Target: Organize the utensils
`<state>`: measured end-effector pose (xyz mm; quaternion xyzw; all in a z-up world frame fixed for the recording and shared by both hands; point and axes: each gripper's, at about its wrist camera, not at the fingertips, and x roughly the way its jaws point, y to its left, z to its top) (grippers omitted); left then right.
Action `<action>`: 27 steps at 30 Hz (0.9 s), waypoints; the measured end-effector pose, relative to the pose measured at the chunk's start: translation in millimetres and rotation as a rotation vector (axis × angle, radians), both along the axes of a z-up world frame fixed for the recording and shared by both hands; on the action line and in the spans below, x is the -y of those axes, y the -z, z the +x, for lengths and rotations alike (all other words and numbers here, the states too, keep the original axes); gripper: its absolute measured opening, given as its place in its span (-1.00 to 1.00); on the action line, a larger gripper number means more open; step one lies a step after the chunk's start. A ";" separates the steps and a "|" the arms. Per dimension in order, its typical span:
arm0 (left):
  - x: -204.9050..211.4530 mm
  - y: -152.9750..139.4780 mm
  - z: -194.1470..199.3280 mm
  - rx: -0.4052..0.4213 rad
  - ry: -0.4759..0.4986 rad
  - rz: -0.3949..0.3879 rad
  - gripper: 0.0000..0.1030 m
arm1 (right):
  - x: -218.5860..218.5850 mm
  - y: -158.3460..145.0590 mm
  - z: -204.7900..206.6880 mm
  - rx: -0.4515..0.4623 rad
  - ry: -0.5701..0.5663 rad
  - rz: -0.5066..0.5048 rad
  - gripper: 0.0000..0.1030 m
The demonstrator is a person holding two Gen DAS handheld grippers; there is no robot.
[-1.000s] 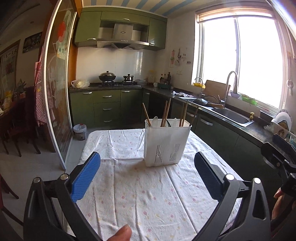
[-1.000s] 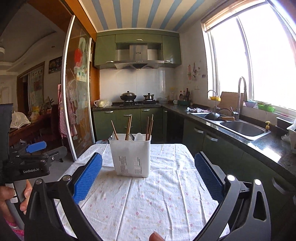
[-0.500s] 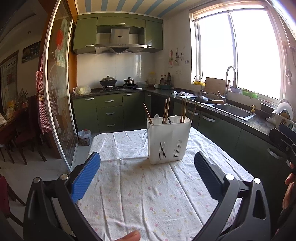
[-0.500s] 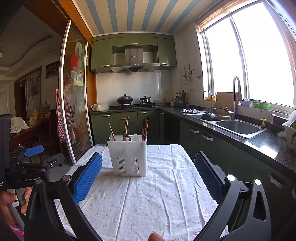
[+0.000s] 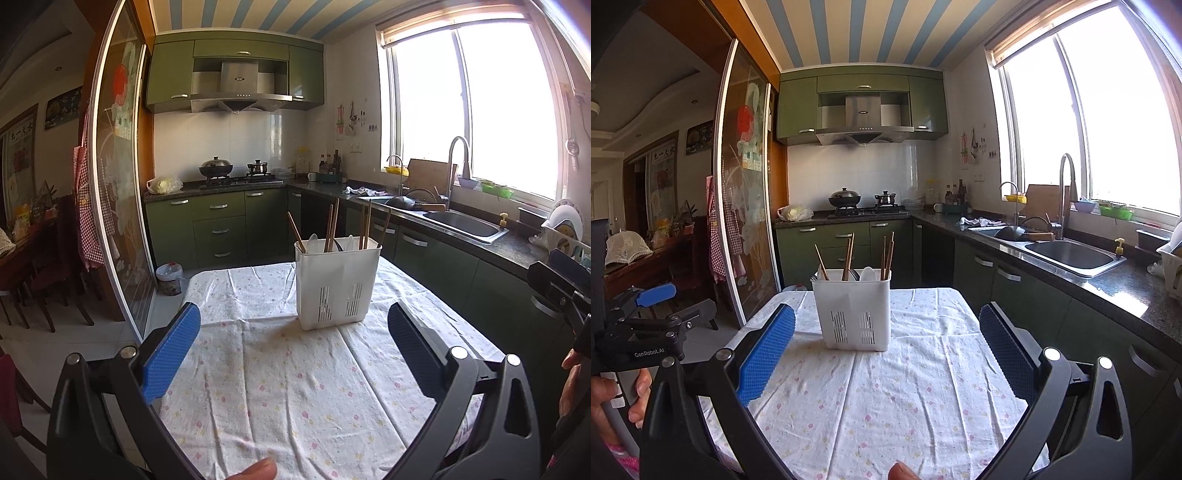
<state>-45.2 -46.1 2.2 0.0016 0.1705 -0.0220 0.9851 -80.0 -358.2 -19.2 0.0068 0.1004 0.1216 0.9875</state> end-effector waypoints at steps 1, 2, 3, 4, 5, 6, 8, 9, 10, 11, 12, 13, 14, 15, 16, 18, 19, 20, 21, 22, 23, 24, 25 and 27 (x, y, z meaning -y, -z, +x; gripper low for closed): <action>0.1 0.0 0.0 0.000 0.000 0.001 0.87 | -0.2 -0.4 -0.4 0.000 0.000 0.001 0.91; 0.1 -0.1 -0.4 0.001 0.001 0.002 0.87 | -0.3 -0.7 -0.7 0.001 -0.001 0.002 0.91; 0.3 0.0 -0.5 0.002 0.001 0.003 0.87 | -0.8 -1.0 -1.3 0.002 -0.001 0.002 0.91; 0.2 -0.5 -0.5 0.002 0.001 0.005 0.87 | -0.9 -1.2 -2.1 0.004 0.000 0.002 0.91; 0.2 -0.5 -0.6 0.001 0.002 0.006 0.87 | -0.5 -1.7 -2.5 0.005 0.000 0.002 0.91; 0.0 -0.4 -0.9 0.001 0.004 0.005 0.88 | -0.5 -2.0 -3.1 0.005 0.000 0.003 0.91; -0.1 -0.4 -1.1 -0.001 0.009 0.000 0.87 | -0.5 -2.2 -4.2 0.007 -0.001 0.005 0.91; 0.2 -0.1 -1.4 -0.002 0.009 0.000 0.87 | -0.6 -2.5 -4.7 0.007 -0.001 0.006 0.91; 0.3 0.0 -1.3 -0.003 0.008 0.001 0.87 | -0.9 -2.3 -4.8 0.007 0.000 0.004 0.91; 0.3 0.0 -1.5 -0.003 0.009 0.002 0.87 | -0.9 -2.0 -4.8 0.006 0.000 0.003 0.91; 0.4 0.2 -1.8 -0.002 0.011 0.002 0.87 | -1.1 -2.4 -4.3 0.005 0.001 0.004 0.91; 0.2 0.3 -2.3 -0.002 0.011 0.002 0.87 | -1.1 -2.0 -4.1 0.003 0.000 0.006 0.91; 0.2 0.6 -2.6 -0.001 0.011 0.002 0.87 | -0.5 -2.4 -4.3 0.001 0.000 0.007 0.91; 0.2 0.7 -2.6 -0.001 0.012 0.002 0.87 | -0.6 -2.5 -4.4 -0.001 0.000 0.007 0.91; -0.1 0.8 -2.9 -0.001 0.012 0.003 0.87 | -0.7 -2.3 -4.4 -0.001 0.000 0.008 0.91; 0.1 0.6 -2.4 -0.003 0.011 0.003 0.87 | -0.4 -2.9 -3.7 -0.002 0.000 0.008 0.91; -0.1 0.9 -2.3 -0.004 0.011 0.003 0.87 | -0.4 -3.0 -3.9 -0.002 0.000 0.008 0.91; -0.4 1.0 -2.3 -0.005 0.010 0.002 0.88 | -0.5 -2.9 -3.9 -0.002 0.000 0.008 0.91; -0.6 0.8 -1.9 -0.006 0.009 0.001 0.87 | -0.6 -2.9 -3.9 -0.002 0.001 0.008 0.91; -0.6 0.9 -1.9 -0.007 0.010 0.002 0.87 | -0.7 -2.9 -3.9 -0.003 0.001 0.008 0.91; -0.5 1.1 -2.2 -0.007 0.009 0.002 0.87 | -0.5 -3.0 -4.1 -0.002 0.000 0.008 0.92; -0.5 1.0 -2.2 -0.007 0.009 0.003 0.87 | -0.5 -3.1 -4.2 -0.001 0.000 0.008 0.92; -0.6 1.2 -2.3 -0.007 0.009 0.004 0.87 | -0.5 -3.3 -4.1 -0.001 0.001 0.008 0.92; -0.6 1.2 -2.3 -0.007 0.009 0.003 0.87 | -0.5 -3.3 -4.1 -0.001 0.000 0.008 0.92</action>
